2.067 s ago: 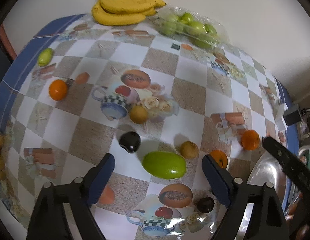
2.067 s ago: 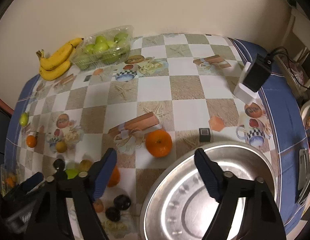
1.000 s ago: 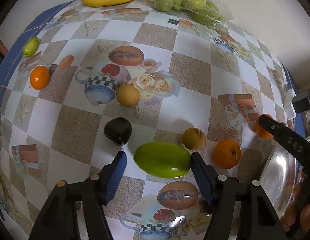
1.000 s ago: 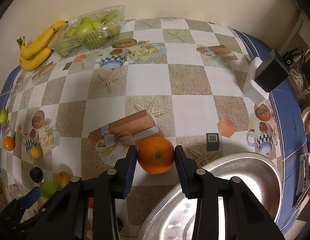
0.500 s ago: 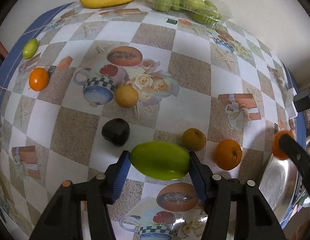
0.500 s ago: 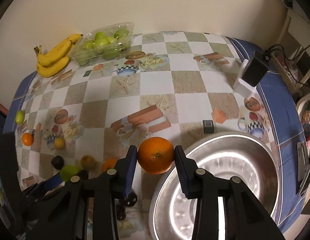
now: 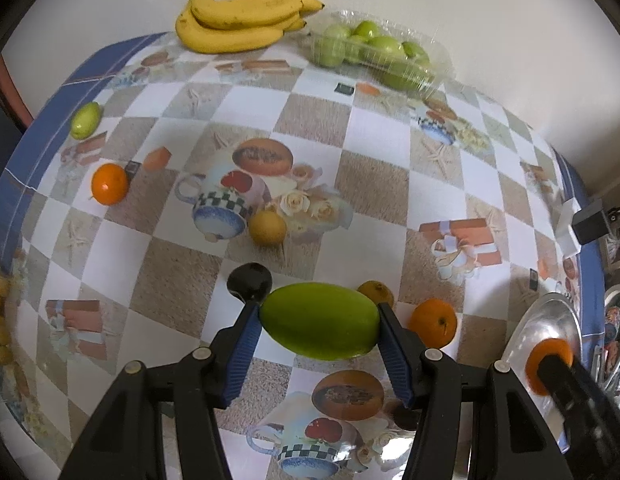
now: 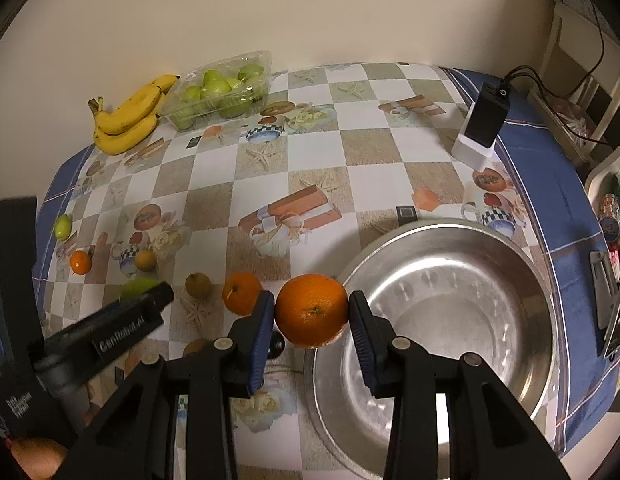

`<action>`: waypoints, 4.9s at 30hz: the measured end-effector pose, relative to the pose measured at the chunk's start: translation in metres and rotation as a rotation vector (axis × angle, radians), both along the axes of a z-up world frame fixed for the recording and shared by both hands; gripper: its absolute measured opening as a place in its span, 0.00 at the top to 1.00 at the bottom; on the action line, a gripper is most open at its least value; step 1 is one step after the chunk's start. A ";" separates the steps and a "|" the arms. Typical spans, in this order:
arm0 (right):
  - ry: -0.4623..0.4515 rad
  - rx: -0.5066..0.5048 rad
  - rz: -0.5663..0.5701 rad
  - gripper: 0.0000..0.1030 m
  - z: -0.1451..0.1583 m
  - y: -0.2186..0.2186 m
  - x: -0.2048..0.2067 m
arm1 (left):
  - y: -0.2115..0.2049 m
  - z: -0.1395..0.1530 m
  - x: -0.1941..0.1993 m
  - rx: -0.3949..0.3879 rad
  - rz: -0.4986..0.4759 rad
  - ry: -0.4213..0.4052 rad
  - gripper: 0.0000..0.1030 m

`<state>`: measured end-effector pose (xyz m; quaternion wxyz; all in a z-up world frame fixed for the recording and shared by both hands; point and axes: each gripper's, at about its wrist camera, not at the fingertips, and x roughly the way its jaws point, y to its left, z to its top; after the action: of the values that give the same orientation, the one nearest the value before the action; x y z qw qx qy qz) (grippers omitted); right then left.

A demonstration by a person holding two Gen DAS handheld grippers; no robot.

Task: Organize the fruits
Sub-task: 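Carry the orange with the right tool while the left tool carries the mango over the bowl, then open the right tool releasing the orange while the left tool releases the mango into the bowl, then withdraw both tools from the bowl toward the remaining fruits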

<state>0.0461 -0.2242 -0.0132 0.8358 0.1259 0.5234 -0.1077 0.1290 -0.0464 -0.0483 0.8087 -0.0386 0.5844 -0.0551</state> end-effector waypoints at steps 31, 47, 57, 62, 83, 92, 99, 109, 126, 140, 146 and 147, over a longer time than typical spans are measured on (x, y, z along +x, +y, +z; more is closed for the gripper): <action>-0.022 0.054 -0.141 0.61 0.008 -0.053 -0.040 | -0.029 0.031 -0.023 0.021 -0.019 -0.081 0.41; 0.053 0.082 -0.395 0.61 -0.020 -0.138 -0.076 | -0.136 0.033 -0.076 0.020 -0.322 -0.108 0.41; 0.079 0.117 -0.450 0.61 -0.032 -0.157 -0.085 | -0.185 0.011 -0.104 0.054 -0.489 -0.079 0.41; 0.094 0.119 -0.433 0.61 -0.037 -0.153 -0.080 | -0.187 -0.004 -0.103 0.086 -0.494 -0.049 0.41; 0.155 0.101 -0.400 0.61 -0.053 -0.145 -0.073 | -0.194 -0.023 -0.103 0.123 -0.520 0.000 0.41; 0.162 0.101 -0.397 0.61 -0.056 -0.146 -0.070 | -0.195 -0.026 -0.102 0.125 -0.531 0.011 0.40; 0.166 0.099 -0.395 0.61 -0.057 -0.145 -0.070 | -0.196 -0.026 -0.102 0.129 -0.533 0.013 0.40; 0.134 0.085 -0.377 0.51 -0.050 -0.140 -0.068 | -0.194 -0.021 -0.103 0.114 -0.527 0.010 0.39; 0.055 0.072 -0.414 0.51 -0.029 -0.147 -0.075 | -0.187 0.005 -0.099 0.050 -0.508 -0.025 0.30; 0.055 0.074 -0.418 0.52 -0.030 -0.148 -0.075 | -0.145 0.007 -0.070 0.039 -0.311 0.005 0.24; 0.058 0.070 -0.405 0.52 -0.031 -0.144 -0.073 | -0.111 0.007 -0.054 0.045 -0.172 -0.002 0.24; 0.058 0.071 -0.402 0.52 -0.031 -0.144 -0.073 | -0.105 0.008 -0.052 0.042 -0.147 -0.001 0.24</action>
<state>-0.0264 -0.3678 -0.0440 0.7770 0.2539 0.5152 -0.2576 0.0775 -0.1511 -0.0402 0.8035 0.0215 0.5862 -0.1020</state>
